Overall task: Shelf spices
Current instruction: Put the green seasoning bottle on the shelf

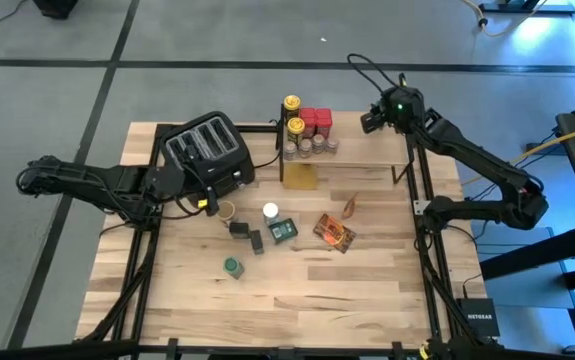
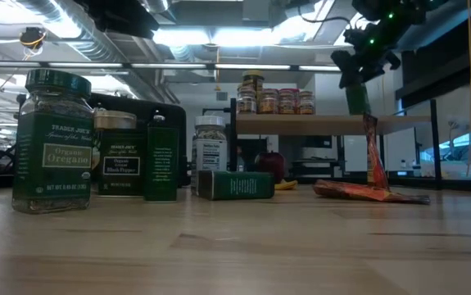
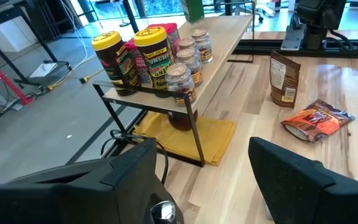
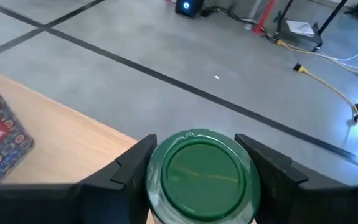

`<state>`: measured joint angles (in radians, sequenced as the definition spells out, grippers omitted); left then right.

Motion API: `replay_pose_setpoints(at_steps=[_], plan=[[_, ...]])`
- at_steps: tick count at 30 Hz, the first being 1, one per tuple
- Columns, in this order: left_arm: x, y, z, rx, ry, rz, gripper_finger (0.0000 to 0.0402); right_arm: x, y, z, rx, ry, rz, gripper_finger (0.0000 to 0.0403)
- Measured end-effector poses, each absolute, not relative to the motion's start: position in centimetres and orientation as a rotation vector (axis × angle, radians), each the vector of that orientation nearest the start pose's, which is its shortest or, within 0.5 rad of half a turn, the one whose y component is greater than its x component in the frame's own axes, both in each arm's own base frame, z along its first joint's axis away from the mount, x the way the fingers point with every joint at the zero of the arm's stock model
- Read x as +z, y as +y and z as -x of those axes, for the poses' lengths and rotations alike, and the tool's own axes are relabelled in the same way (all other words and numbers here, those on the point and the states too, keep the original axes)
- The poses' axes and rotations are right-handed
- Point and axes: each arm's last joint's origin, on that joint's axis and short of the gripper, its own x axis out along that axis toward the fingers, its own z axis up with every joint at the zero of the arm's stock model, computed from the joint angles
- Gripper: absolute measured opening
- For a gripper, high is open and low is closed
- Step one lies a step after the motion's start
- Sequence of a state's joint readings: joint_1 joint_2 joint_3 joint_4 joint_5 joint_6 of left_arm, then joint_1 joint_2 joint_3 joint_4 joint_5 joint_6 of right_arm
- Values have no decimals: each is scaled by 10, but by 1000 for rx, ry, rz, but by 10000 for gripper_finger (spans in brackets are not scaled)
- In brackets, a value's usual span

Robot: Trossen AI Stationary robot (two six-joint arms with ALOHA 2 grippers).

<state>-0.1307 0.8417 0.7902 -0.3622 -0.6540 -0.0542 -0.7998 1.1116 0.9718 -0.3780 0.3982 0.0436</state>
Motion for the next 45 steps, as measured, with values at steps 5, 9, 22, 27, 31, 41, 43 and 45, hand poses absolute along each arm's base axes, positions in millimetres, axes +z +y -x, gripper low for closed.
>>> replay_pose_setpoints(at_steps=[5,9,22,27,31,41,43,45], plan=[[311,-5,-176,528,370,-98,249,316,-178,-158,-1154,533,-140,202],[311,-5,-176,528,371,-98,249,315,-176,-161,-1012,573,-90,202],[311,-5,-176,528,370,-95,249,311,-180,-158,-874,581,-113,237],[311,-5,-176,528,370,-95,249,307,-182,-153,-888,614,-122,239],[311,-5,-176,528,370,-96,249,322,-180,-151,-910,589,-78,240],[309,-6,-179,528,380,-98,249,354,-161,-146,-769,479,-99,241],[308,-6,-180,528,382,-101,249,350,-154,-154,-684,489,-105,241],[308,-6,-181,529,386,-103,249,347,-146,-163,-627,496,-94,241]])
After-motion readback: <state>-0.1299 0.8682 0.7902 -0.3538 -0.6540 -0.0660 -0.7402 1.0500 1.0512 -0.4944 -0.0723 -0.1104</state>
